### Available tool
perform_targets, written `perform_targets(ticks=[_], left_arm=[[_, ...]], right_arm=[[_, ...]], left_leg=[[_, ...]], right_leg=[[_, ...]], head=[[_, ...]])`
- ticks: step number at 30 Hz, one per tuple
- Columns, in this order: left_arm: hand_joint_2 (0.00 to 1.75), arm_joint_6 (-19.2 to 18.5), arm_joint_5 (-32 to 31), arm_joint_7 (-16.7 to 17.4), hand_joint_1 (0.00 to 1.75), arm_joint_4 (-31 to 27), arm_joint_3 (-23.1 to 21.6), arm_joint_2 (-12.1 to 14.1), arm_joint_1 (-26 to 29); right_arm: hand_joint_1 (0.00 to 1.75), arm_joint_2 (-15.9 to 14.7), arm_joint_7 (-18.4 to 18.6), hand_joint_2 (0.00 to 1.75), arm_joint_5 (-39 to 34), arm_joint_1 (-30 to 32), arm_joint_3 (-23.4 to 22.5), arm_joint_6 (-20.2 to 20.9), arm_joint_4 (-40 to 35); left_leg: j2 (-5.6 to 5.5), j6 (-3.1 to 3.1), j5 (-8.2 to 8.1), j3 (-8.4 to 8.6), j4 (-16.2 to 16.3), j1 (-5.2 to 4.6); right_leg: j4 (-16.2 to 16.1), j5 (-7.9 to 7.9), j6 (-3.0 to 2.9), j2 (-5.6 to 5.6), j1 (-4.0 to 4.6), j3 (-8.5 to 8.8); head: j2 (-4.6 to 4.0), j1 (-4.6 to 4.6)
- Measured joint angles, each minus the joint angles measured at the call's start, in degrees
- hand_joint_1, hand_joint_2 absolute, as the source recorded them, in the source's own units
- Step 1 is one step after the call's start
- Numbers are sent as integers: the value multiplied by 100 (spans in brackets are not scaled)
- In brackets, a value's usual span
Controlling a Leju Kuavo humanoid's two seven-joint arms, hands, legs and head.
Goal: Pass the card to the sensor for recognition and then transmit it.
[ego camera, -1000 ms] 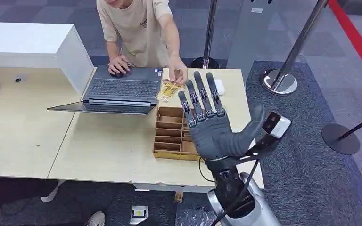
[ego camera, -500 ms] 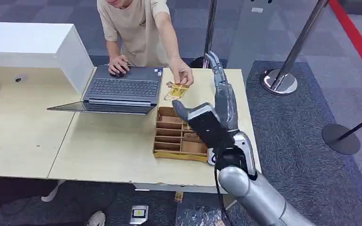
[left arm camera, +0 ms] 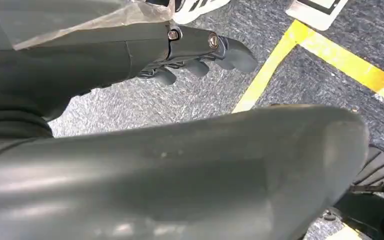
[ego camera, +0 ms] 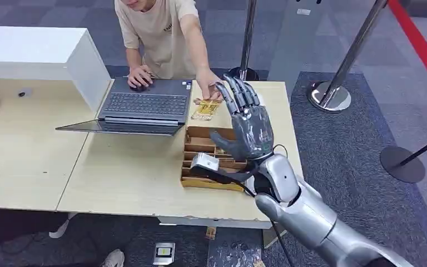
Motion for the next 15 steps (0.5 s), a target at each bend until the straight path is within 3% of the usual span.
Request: perform_targets(ticks=[10, 11, 12, 13, 15], left_arm=[[0, -57, -109, -4, 0, 0, -26, 0, -22], [0, -57, -116, -4, 0, 0, -26, 0, -26], [0, -59, -118, -7, 0, 0, -28, 0, -29], [0, -61, -133, -7, 0, 0, -28, 0, -31], [0, -66, -151, -7, 0, 0, -28, -2, -31]], right_arm=[[0, -70, -133, 175, 278, -20, 463, -107, 439], [148, -70, -122, 175, 277, -20, 496, -142, 474], [148, -70, -116, 175, 275, -19, 522, -162, 505], [175, -68, -111, 175, 253, -19, 551, -184, 540], [175, -68, -103, 175, 216, -20, 594, -245, 577]], left_leg=[[1, 0, 0, 0, 0, 0], [1, 0, 0, 0, 0, 0], [1, 0, 0, 0, 0, 0], [1, 0, 0, 0, 0, 0], [1, 0, 0, 0, 0, 0]], right_leg=[[0, 0, 0, 1, 0, -1], [0, 0, 0, 1, 0, -1], [0, 0, 0, 1, 0, -1], [0, 0, 0, 1, 0, -1], [0, 0, 0, 1, 0, -1]], head=[[0, 0], [0, 0], [0, 0], [0, 0], [0, -2]])
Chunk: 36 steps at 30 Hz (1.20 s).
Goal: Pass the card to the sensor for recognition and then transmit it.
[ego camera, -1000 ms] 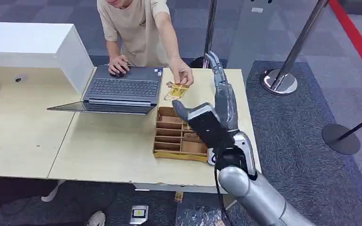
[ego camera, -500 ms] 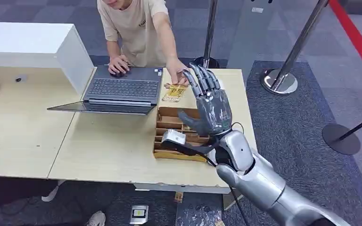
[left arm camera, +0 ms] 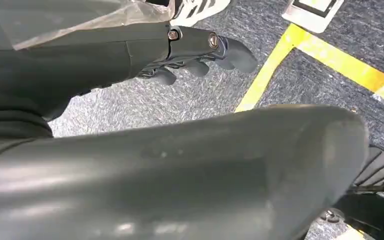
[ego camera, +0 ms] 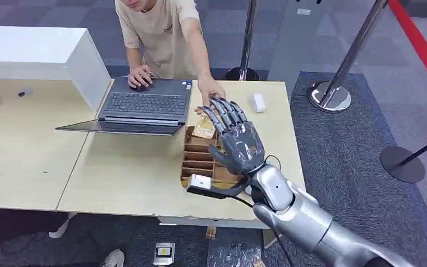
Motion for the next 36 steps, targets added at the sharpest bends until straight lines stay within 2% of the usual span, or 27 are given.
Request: perform_targets(ticks=[27, 33, 36], left_arm=[[0, -9, -68, -2, 0, 0, 0, -2, -1], [0, -7, -57, -2, 0, 0, 0, -2, 0], [0, 13, -35, -2, 0, 0, 0, -2, 3]], right_arm=[[175, -4, 74, 175, -92, 4, 181, -260, 162], [175, -4, 103, 175, -260, 15, 173, -332, 184], [175, -7, 105, 175, -591, 40, 124, -352, 184]], left_leg=[[1, 0, 0, 0, 0, 0], [1, 0, 0, 1, 0, 0], [2, 0, 0, 1, 0, 0]], right_leg=[[0, 0, 0, 0, 0, -1], [0, 0, 0, 0, 0, -1], [-1, 0, 0, 0, 0, -2]], head=[[0, 2], [0, 2], [0, 2]])
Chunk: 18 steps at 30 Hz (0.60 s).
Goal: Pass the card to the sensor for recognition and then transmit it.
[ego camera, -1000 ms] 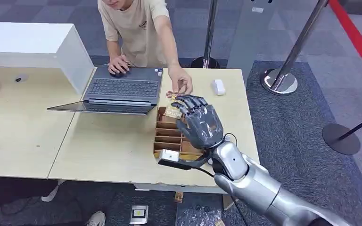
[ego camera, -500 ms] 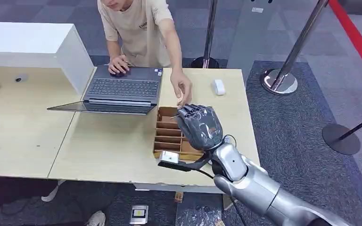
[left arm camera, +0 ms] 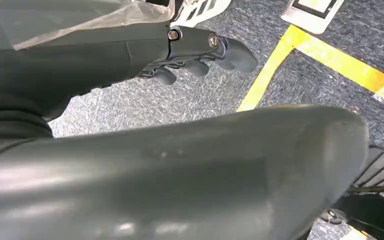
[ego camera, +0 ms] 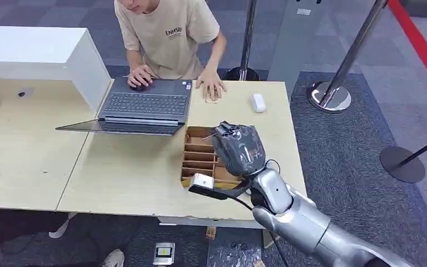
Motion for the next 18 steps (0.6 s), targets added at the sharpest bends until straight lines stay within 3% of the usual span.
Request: perform_targets(ticks=[6, 18], left_arm=[[0, 87, 37, -7, 0, 0, 0, 0, 55], [0, 186, 125, 9, 0, 0, 24, 4, 120]], right_arm=[[175, -125, -42, 175, -826, 171, -378, -153, 94], [175, -433, -142, 175, -1254, 900, -1313, -184, 271]], left_leg=[[0, 1, -1, -1, 0, -2], [-1, 3, -5, -3, 1, -2]], right_leg=[[-1, 0, 0, 0, -2, -1], [-2, -2, 2, 0, -2, -3]], head=[[0, 0], [0, 0]])
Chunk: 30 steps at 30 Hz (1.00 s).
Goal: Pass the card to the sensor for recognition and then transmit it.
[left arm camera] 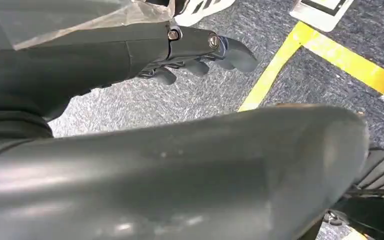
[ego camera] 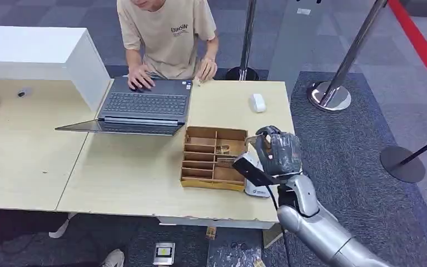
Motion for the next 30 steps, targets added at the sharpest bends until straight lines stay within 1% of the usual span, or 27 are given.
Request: perform_targets(ticks=[4, 7, 9, 12, 17, 20, 25, 30], left_arm=[[0, 0, 4, 2, 0, 0, 4, 0, 11], [0, 15, 7, 2, 0, 0, 11, 0, 15], [0, 35, 15, 2, 0, 0, 22, 0, 20], [0, 74, 50, 4, 0, 0, 35, 0, 27], [0, 118, 70, 9, 0, 0, 42, 2, 38], [0, 127, 63, 9, 0, 0, 44, 4, 40], [0, 146, 57, 9, 0, 0, 72, 4, 40], [0, 195, 59, 2, 0, 0, 140, 2, 38]], right_arm=[[175, -37, -15, 175, -11, 128, -238, 0, 61], [175, -39, -24, 175, -155, 240, -391, 0, 111], [175, -39, -101, 175, -256, 347, -501, 0, 142], [175, -17, -337, 175, -490, 563, -718, -2, 195], [175, 123, -588, 175, -1008, 825, -1037, -4, 273], [175, 212, -656, 175, -1402, 898, -1117, 6, 341], [175, 363, -728, 175, -1933, 921, -1120, 39, 474], [175, 551, -948, 175, -2714, 877, -1109, 229, 701]], left_leg=[[0, 0, 0, 1, 0, 1], [0, 0, 0, 0, 0, 1], [0, 0, 0, 0, 0, 1], [-1, 0, 0, -2, 0, 0], [-1, 0, -1, -3, 0, 0], [0, 0, -1, -2, 0, 1], [0, -1, -1, -2, 0, 1], [0, -1, -1, -3, 0, 1]], right_leg=[[0, 0, 0, 0, 1, 0], [0, 0, 0, 0, 1, 0], [0, 0, 0, 0, 1, 0], [0, -1, 1, 0, 0, 0], [0, -1, 1, 0, 0, 0], [0, -1, 1, 0, 1, 0], [2, -2, 1, 0, 1, 0], [2, -2, 1, 0, 1, 0]], head=[[0, -2], [0, 0], [0, 0], [0, 2], [0, 0], [0, 0], [0, -2], [0, 0]])
